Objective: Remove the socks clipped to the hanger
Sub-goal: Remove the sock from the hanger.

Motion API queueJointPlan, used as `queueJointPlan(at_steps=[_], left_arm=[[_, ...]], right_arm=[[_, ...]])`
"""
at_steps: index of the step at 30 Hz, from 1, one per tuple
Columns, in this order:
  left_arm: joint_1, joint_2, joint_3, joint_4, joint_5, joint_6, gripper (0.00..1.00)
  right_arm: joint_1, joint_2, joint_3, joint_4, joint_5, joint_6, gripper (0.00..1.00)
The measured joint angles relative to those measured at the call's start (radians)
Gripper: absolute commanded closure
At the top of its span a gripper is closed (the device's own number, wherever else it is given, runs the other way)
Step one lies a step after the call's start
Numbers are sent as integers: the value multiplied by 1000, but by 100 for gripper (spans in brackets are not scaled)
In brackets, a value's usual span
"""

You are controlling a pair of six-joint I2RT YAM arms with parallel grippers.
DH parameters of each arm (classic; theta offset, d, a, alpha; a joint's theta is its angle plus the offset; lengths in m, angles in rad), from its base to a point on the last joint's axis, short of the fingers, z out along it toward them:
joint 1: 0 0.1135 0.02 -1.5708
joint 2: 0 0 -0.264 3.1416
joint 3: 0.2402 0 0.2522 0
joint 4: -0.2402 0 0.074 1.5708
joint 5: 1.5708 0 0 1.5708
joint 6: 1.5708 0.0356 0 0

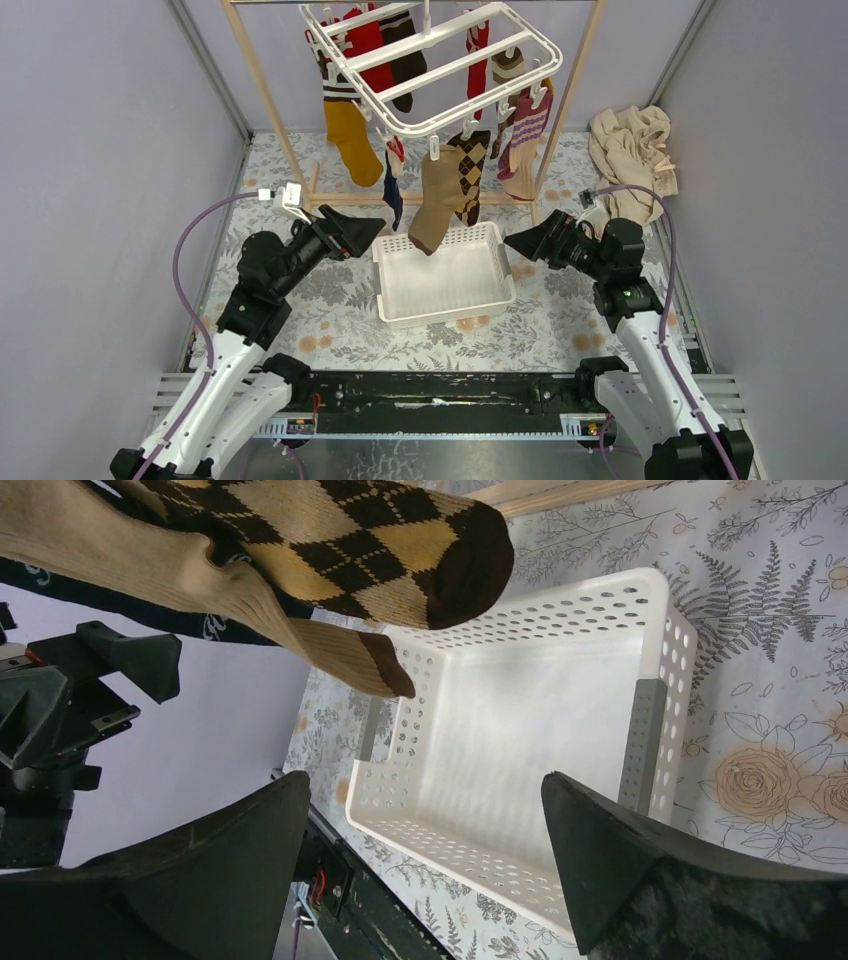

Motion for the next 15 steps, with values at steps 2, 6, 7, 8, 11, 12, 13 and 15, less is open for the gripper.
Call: queueJointPlan(at_steps=[2,6,7,8,11,12,13,15], left_arm=[[-5,-2,-12,23,-18,5,1],[-26,-6,-15,59,-60,28,1],[-35,-8,-15,65,-72,35,1],[-46,-9,-16,71,-82,42,1],[-98,-8,-17,82,-131,64,1],[-117,-5,-17,83,-146,72,1],[-136,0,-17,85,-161,80,1],[-176,14,-17,90,-192,95,1]], right_arm=[[11,-2,4,11,14,5,8],[103,6,68,-20,86,-13,9],[132,9,89,-28,105,-21,10],[167,13,115,-33,126,-31,10],[246,19,172,-50,180,-58,14],[268,22,185,-55,195,-68,15],[282,24,191,-58,208,-76,15],[315,32,201,-73,235,-95,16]])
